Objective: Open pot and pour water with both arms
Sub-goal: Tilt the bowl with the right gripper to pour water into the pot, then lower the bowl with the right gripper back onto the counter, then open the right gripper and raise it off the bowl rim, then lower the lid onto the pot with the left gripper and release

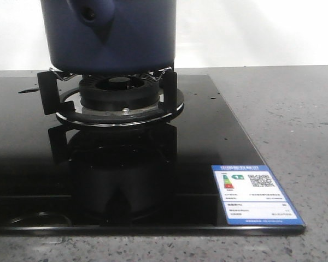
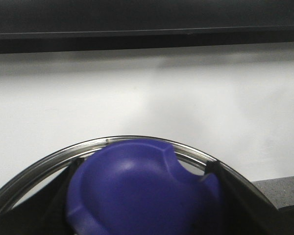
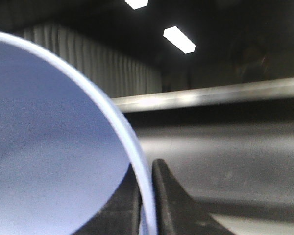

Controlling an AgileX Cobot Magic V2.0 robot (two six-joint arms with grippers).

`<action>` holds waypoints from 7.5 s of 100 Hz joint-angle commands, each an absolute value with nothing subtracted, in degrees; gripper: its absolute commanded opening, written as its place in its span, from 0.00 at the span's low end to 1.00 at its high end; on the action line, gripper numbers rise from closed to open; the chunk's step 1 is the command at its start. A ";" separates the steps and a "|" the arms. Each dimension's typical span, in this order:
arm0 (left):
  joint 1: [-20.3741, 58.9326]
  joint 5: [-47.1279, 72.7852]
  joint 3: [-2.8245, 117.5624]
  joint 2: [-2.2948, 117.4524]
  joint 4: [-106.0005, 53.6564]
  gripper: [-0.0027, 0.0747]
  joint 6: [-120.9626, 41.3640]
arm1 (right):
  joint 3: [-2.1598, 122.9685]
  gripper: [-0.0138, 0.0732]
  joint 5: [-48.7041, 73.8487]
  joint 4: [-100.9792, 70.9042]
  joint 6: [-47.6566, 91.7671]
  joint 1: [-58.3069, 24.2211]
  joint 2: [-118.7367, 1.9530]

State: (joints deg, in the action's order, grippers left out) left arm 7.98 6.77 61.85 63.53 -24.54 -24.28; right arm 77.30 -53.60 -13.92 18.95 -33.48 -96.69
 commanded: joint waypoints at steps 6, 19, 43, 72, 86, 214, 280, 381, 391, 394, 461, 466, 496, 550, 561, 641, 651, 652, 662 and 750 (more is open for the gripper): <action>7.94 0.36 63.91 62.27 -24.94 0.47 -24.17 | 78.79 0.09 -60.05 -12.58 19.32 -33.37 -93.42; 7.94 0.36 63.91 62.27 -24.94 0.47 -24.17 | 78.79 0.09 -60.05 -12.58 19.32 -33.37 -93.42; 7.94 0.36 63.91 62.27 -24.94 0.47 -24.17 | 78.79 0.09 -60.05 -12.58 19.32 -33.37 -93.42; 8.80 0.36 63.91 61.49 -26.04 0.47 -24.17 | 78.79 0.09 -45.21 -12.58 19.85 -32.33 -89.55; 11.61 0.36 63.91 60.69 -26.04 0.47 -24.17 | 79.14 0.09 -30.06 -13.58 21.32 -28.87 -84.06; 27.66 -1.98 63.91 60.19 -26.04 0.47 -24.17 | 75.22 0.09 60.15 -15.05 12.83 12.99 -86.93; 27.66 -1.78 63.91 60.19 -26.04 0.47 -24.17 | 75.22 0.09 60.57 -14.96 13.35 12.99 -88.18; 27.66 -0.73 63.91 60.19 -26.04 0.47 -24.17 | 71.33 0.09 58.97 -14.77 13.35 12.99 -88.18; 27.66 -0.73 63.91 60.19 -26.04 0.47 -24.17 | 71.44 0.09 58.84 -14.77 13.35 12.99 -88.18; 27.66 -0.73 63.91 60.19 -26.04 0.47 -24.17 | 71.44 0.09 58.84 -14.77 13.35 12.99 -88.18; 27.76 -0.68 63.91 62.45 -28.25 0.47 -24.17 | 83.84 0.76 63.72 -23.85 14.04 12.99 -76.23; 27.88 -0.68 63.91 63.37 -28.25 0.47 -24.17 | 83.84 0.76 63.72 -24.52 14.29 12.99 -74.82; 34.56 -7.41 63.91 70.43 -27.41 0.47 -24.17 | 83.84 0.76 64.55 -25.30 14.32 12.99 -68.64; 35.70 -11.95 63.91 79.38 -26.44 0.47 -24.17 | 77.18 0.76 62.63 -25.91 14.84 12.89 -67.21; 35.70 -12.61 63.91 79.95 -26.44 0.47 -24.17 | 76.18 0.76 61.88 -26.30 15.50 12.89 -67.21; 35.70 -8.09 63.91 73.83 -26.32 0.81 -24.17 | 76.05 0.76 61.01 -27.08 15.90 12.89 -67.21; 35.59 -7.58 63.91 68.83 -24.76 0.81 -24.17 | 76.05 0.76 61.01 -27.30 15.90 12.89 -67.21; 35.59 -7.58 63.91 68.48 -24.58 0.81 -24.17 | 76.05 0.76 61.01 -27.48 15.90 12.89 -67.21; 34.36 -6.93 63.91 63.93 -21.45 0.81 -24.17 | 76.05 0.76 59.91 -30.14 15.90 12.89 -67.21; 11.10 -0.55 25.03 22.26 -34.12 0.01 -24.17 | 38.18 0.11 27.73 -73.33 70.99 5.55 -36.29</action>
